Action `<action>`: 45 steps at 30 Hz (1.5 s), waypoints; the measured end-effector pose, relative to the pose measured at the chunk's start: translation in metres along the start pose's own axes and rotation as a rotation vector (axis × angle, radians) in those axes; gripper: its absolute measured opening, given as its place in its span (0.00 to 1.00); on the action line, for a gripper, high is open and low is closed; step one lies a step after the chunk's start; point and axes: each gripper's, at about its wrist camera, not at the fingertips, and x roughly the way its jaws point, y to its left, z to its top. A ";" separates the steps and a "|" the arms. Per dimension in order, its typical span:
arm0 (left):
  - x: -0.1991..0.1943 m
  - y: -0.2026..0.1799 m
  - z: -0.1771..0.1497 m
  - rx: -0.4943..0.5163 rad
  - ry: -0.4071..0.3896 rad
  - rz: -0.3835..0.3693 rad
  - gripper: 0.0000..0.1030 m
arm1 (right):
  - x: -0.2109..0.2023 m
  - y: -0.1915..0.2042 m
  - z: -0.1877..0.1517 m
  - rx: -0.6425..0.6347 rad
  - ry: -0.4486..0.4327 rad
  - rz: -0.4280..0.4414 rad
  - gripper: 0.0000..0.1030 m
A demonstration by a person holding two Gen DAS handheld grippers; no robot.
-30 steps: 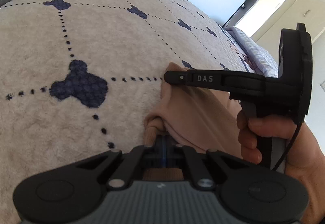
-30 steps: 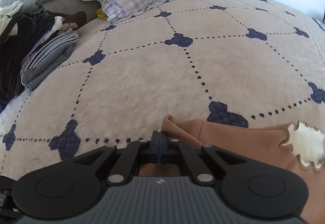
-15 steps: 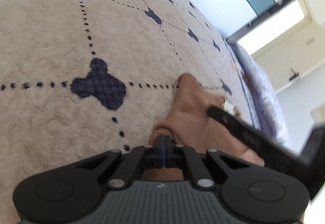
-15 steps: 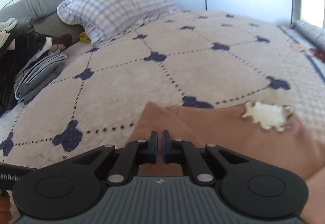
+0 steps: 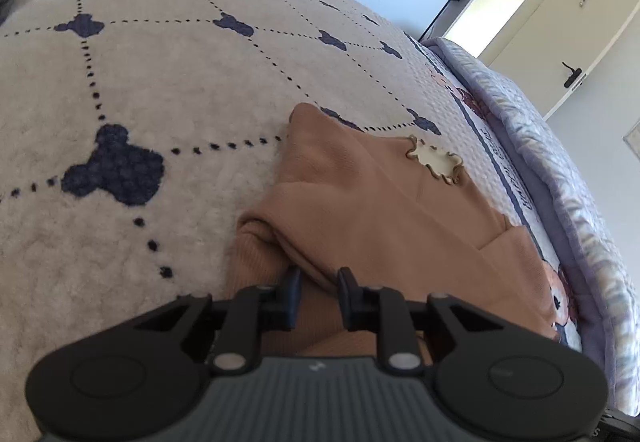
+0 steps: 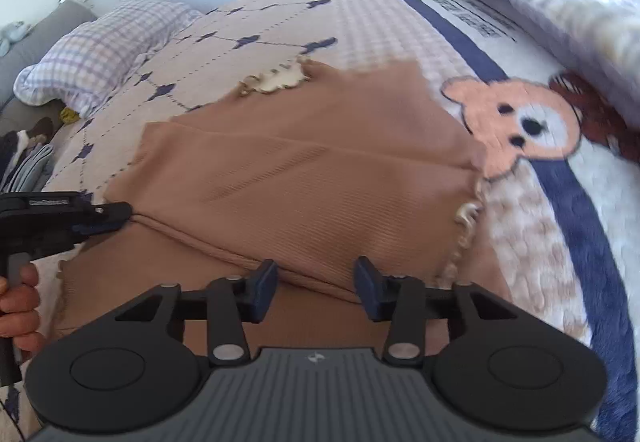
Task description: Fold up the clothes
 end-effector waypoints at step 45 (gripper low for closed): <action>-0.140 0.021 -0.130 0.260 0.049 0.158 0.28 | -0.119 -0.026 -0.085 -0.357 0.205 -0.018 0.42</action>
